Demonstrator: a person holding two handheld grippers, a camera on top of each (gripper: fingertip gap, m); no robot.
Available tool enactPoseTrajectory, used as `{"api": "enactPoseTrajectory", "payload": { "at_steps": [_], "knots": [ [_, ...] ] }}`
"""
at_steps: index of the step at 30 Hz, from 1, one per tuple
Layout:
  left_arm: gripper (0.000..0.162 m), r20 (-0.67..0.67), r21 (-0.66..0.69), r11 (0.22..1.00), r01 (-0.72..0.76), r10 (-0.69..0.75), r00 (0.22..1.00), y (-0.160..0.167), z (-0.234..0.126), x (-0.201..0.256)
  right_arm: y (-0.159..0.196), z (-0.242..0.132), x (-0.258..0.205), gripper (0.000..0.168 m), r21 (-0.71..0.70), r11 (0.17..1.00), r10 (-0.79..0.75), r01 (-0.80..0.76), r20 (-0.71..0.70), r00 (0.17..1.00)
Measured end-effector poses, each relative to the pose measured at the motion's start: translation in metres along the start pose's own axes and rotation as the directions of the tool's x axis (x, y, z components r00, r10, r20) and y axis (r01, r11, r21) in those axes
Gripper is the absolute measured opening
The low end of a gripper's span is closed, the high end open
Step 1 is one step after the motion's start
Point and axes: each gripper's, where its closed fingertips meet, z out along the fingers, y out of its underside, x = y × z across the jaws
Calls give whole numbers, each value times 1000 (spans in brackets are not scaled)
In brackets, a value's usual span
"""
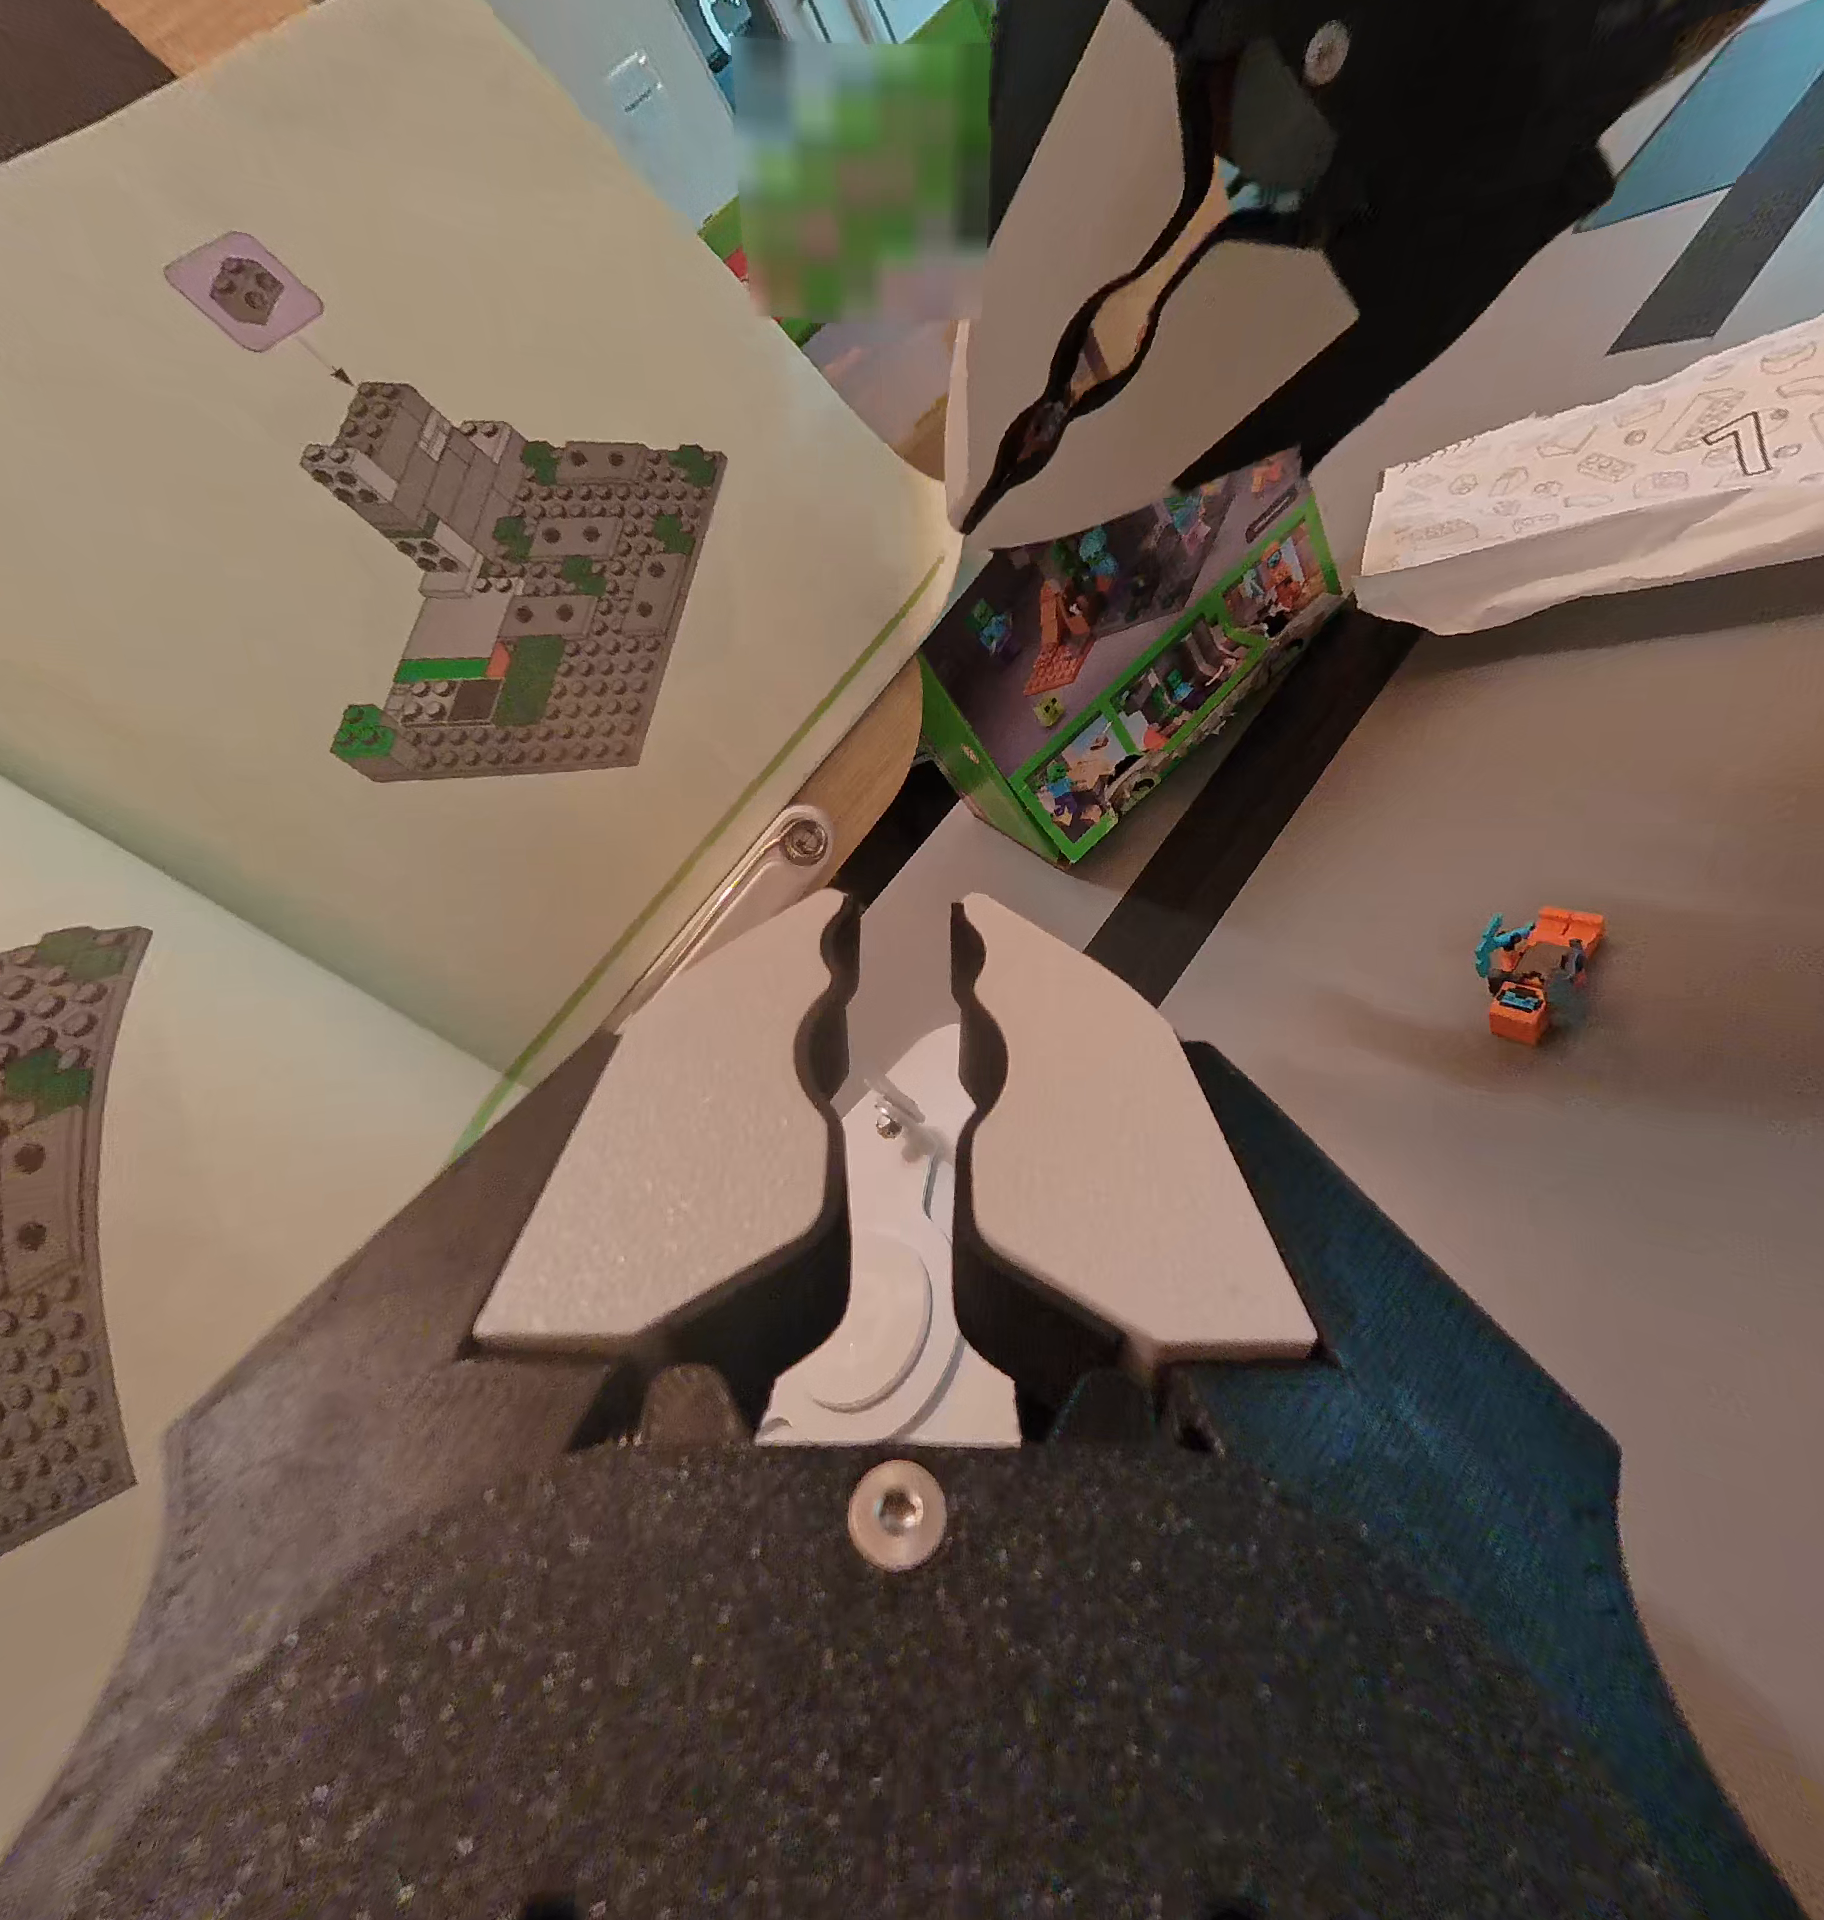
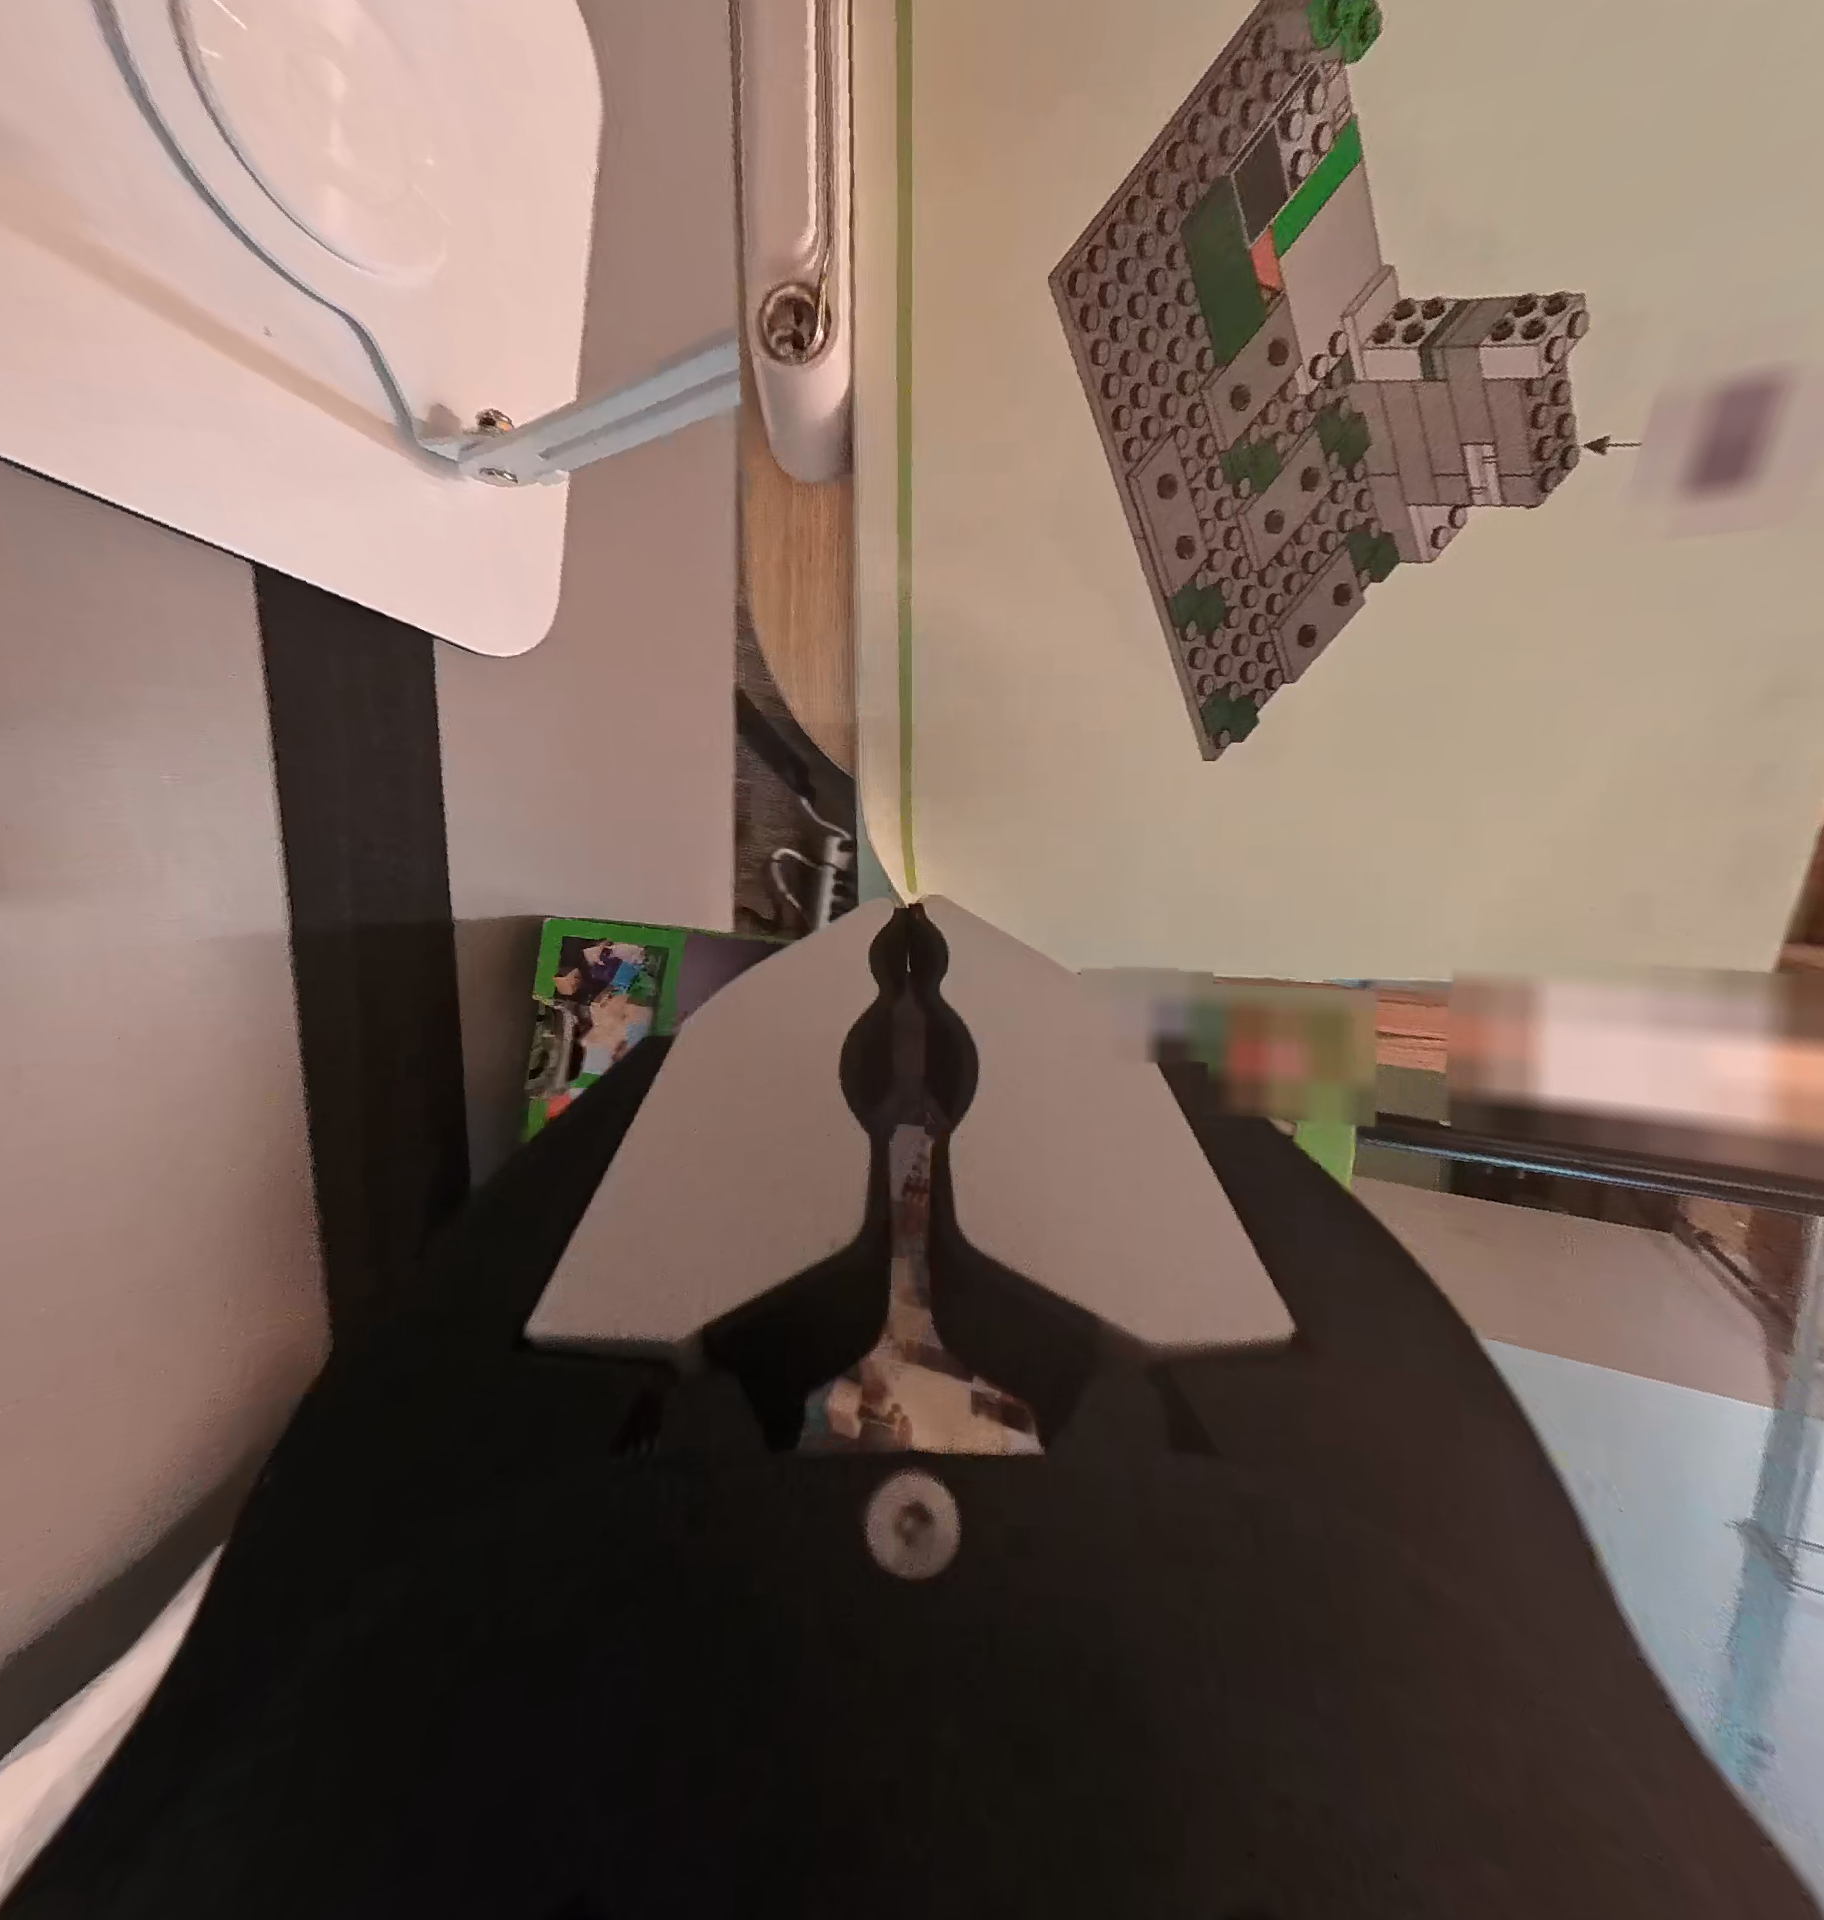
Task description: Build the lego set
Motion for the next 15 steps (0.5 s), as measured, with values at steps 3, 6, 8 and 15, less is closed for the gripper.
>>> {"api": "enactPoseTrajectory", "payload": {
  "at_steps": [3,6,8,15],
  "knots": [
    [16,-1,1,1000,4,-4,1000,0,0,-1,-6,-9,-1,0,31,996,82,-84,68,994],
    [17,-3,4,1000,-1,1,1000,-3,1,0,-11,-18,0,0,53,982,171,-181,153,973],
    [17,-5,7,1000,-8,8,1000,-6,2,1,-14,-22,0,0,54,966,237,-254,216,947],
    [22,-25,10,999,-32,33,999,-19,13,-2,-23,-32,5,0,41,882,420,-470,386,821]
  ]
}}
